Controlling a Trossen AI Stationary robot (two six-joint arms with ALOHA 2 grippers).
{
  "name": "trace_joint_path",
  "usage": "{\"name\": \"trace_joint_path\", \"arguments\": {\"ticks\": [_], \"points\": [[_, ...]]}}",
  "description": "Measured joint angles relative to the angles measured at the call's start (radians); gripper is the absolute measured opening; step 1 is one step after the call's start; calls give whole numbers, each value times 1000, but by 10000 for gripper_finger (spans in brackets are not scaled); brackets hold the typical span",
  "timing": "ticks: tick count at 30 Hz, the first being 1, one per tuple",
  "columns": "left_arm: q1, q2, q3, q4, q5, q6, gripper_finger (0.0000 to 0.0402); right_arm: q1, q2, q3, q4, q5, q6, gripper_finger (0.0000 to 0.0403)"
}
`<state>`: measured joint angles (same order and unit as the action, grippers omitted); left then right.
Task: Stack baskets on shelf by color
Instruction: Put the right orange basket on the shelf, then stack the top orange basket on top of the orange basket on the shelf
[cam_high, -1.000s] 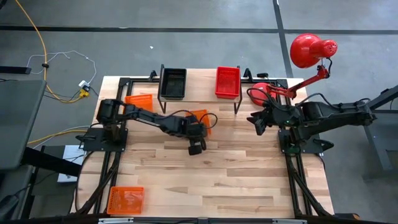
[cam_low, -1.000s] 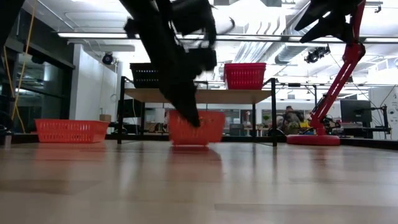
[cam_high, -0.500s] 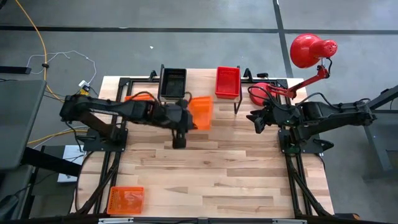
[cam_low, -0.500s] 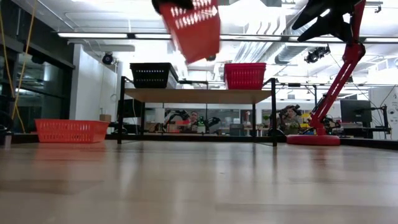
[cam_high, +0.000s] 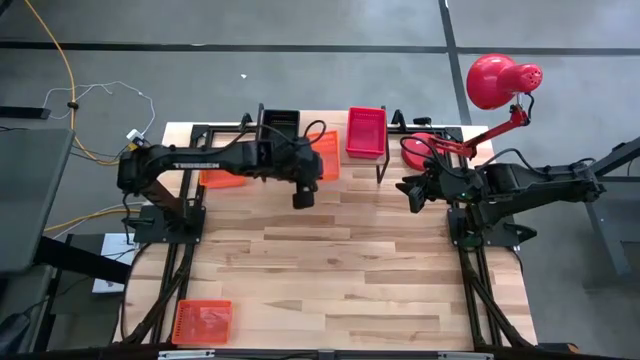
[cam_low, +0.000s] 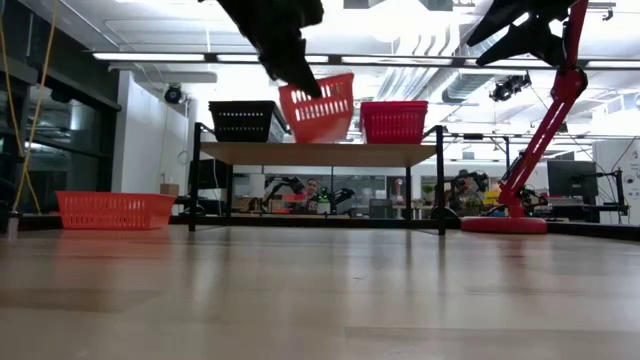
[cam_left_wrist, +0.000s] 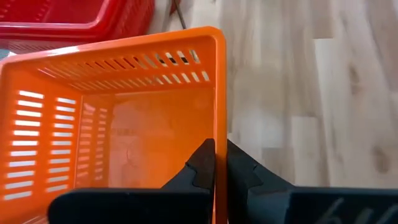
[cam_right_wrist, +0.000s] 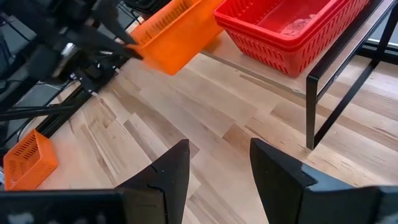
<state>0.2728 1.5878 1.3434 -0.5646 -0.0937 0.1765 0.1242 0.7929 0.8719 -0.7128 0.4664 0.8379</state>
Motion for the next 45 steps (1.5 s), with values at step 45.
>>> {"name": "trace_joint_path", "arguments": {"ticks": [45], "points": [[73, 83, 21, 98, -269, 327, 140, 0, 0, 0, 47, 18, 3, 156]]}}
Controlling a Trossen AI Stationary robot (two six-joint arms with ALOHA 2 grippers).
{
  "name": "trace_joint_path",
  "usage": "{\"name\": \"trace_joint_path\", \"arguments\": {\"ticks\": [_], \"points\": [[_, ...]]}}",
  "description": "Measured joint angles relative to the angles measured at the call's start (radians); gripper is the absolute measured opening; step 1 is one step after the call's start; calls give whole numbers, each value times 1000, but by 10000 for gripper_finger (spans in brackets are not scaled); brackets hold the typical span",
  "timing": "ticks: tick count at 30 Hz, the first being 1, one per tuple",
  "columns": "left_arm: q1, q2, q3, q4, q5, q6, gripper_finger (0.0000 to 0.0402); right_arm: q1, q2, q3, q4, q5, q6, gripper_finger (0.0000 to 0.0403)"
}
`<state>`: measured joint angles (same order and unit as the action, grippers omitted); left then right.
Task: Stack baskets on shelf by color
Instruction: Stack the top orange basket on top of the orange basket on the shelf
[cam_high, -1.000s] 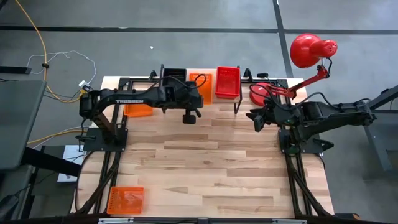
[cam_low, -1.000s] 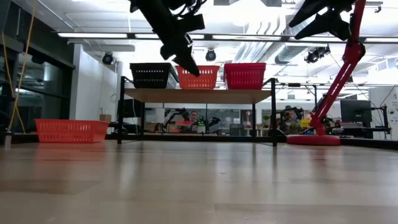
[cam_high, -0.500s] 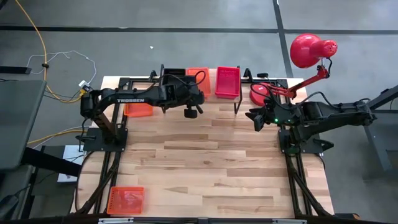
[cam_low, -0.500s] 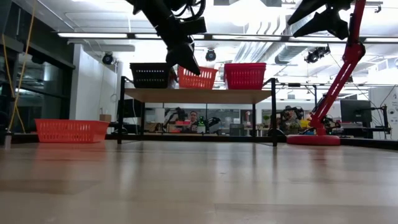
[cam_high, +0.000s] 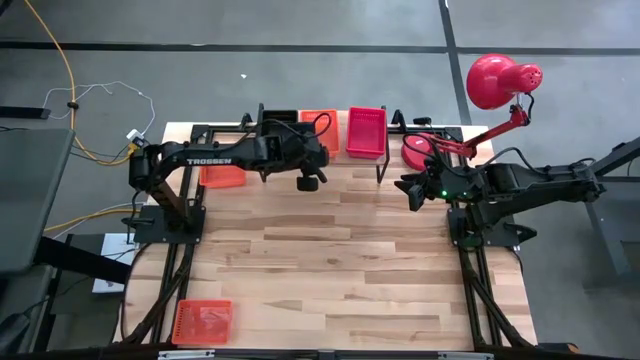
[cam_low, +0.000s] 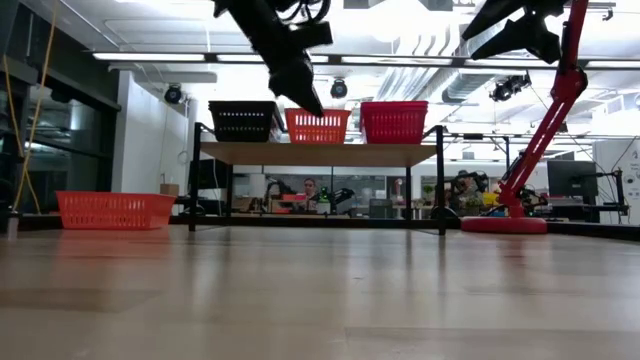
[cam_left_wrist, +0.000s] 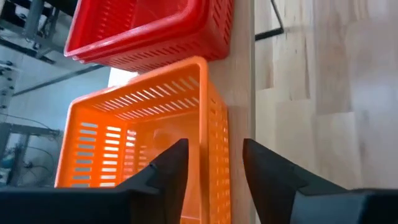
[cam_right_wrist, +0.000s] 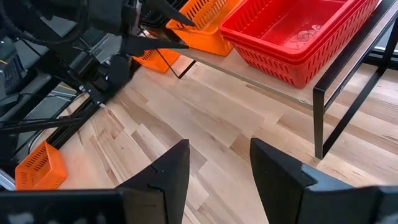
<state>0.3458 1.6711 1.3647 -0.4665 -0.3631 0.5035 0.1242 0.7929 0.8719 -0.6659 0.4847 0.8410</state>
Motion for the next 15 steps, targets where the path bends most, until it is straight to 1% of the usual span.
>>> {"name": "trace_joint_path", "arguments": {"ticks": [5, 10, 12, 15], "points": [[-14, -1, 95, -94, 37, -103, 160, 0, 0, 0, 0, 1, 0, 156], [-62, -30, 247, -256, 118, -216, 170, 0, 0, 0, 0, 4, -3, 156], [-84, -64, 278, -321, 153, -272, 170, 0, 0, 0, 0, 4, -3, 156], [-128, -138, 285, -366, 182, -371, 170, 0, 0, 0, 0, 4, -3, 156]]}}
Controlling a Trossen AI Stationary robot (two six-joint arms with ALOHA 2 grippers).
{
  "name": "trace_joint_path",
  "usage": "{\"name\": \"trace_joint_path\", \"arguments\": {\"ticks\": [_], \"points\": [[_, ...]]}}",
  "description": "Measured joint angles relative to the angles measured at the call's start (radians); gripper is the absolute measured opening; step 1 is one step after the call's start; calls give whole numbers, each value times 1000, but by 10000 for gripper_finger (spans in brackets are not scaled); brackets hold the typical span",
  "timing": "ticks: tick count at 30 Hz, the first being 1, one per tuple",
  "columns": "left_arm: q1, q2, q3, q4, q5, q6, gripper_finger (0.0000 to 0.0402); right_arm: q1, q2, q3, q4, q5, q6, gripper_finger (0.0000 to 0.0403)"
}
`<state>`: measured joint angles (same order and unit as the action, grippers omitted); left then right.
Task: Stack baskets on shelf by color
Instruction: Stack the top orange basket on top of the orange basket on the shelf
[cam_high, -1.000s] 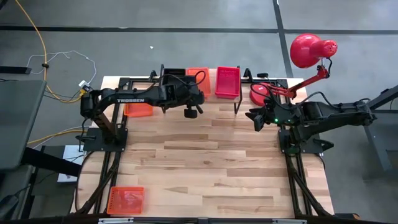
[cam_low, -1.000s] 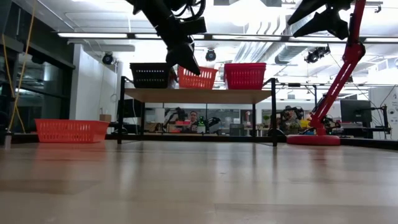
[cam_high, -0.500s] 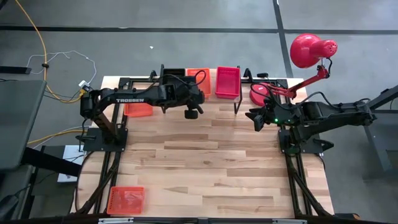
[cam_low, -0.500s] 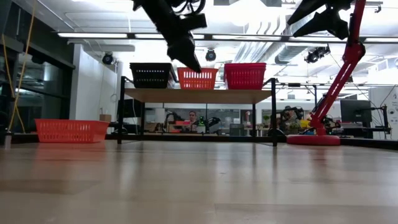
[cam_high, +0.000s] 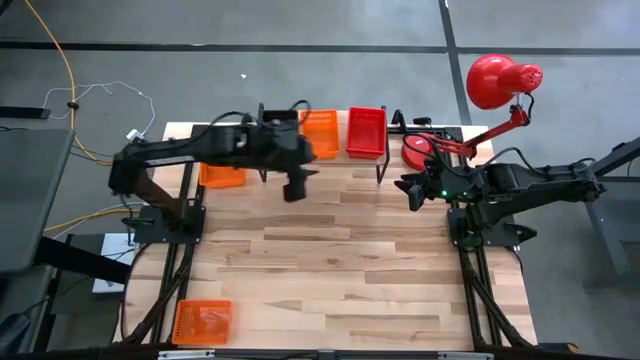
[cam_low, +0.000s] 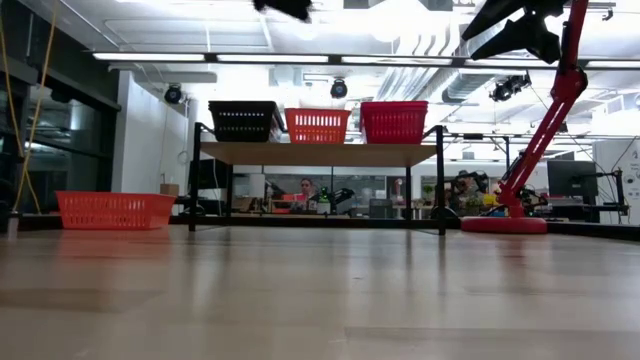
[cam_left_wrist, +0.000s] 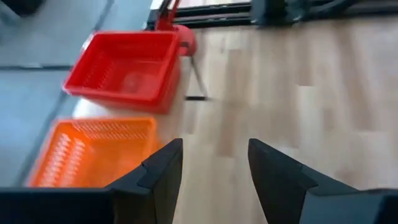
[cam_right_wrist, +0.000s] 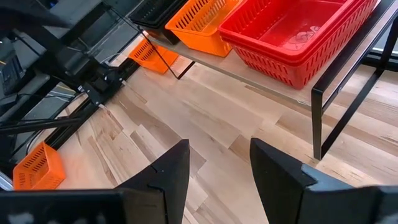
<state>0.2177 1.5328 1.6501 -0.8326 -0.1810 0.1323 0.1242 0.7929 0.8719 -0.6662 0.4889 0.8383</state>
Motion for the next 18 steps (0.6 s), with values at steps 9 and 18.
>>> {"name": "trace_joint_path", "arguments": {"ticks": [9, 18], "points": [[-159, -316, -225, -4, -167, -264, 170, 0, 0, 0, -1, 1, 0, 156], [-178, -604, -629, -26, -462, -689, 170, 0, 0, 0, -2, 4, -1, 156]]}}
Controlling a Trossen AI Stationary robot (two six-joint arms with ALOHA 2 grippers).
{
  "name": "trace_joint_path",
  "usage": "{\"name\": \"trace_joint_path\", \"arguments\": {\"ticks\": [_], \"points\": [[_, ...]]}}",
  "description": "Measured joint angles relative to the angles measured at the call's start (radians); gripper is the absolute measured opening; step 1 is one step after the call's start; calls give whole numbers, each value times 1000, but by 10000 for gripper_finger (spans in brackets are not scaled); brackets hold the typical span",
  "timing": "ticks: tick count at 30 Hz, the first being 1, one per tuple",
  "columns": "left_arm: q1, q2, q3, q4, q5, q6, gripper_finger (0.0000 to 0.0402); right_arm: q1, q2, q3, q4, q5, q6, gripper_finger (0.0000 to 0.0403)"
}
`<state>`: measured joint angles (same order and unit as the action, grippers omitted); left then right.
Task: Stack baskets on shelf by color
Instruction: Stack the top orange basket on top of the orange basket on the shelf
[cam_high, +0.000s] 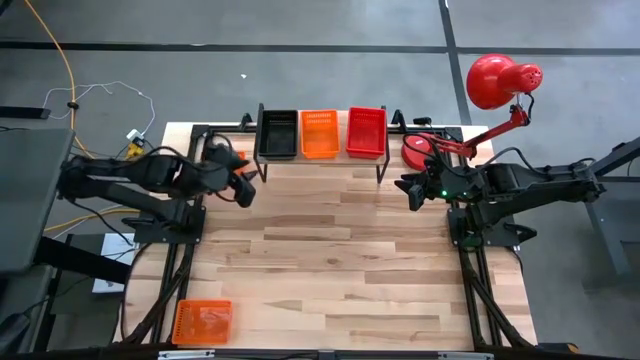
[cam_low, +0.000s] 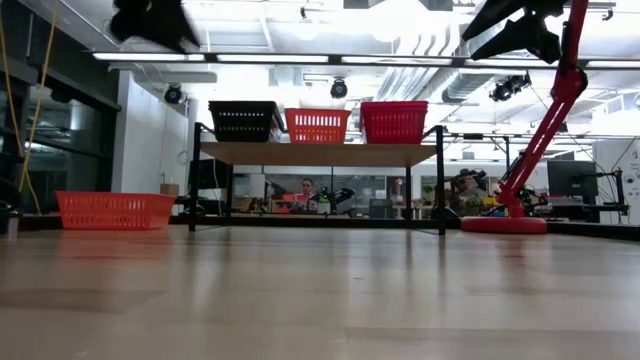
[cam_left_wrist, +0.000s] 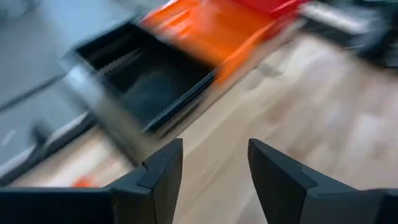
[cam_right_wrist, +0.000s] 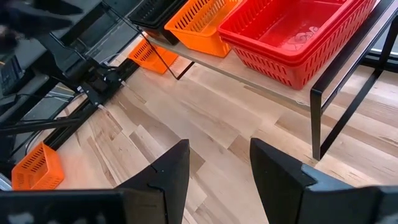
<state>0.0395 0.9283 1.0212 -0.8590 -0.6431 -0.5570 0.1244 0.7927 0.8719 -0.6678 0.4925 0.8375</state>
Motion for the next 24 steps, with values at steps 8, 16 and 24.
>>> {"name": "trace_joint_path", "arguments": {"ticks": [8, 16, 24], "points": [[127, 38, -153, -278, -48, -294, 134, 0, 0, 0, 0, 0, 0, 156], [328, 59, -353, -64, -7, -305, 11, 0, 0, 0, 0, 0, 18, 156], [478, 89, -417, 80, 12, -284, 1, 0, 0, 0, 0, 7, 18, 156]]}}
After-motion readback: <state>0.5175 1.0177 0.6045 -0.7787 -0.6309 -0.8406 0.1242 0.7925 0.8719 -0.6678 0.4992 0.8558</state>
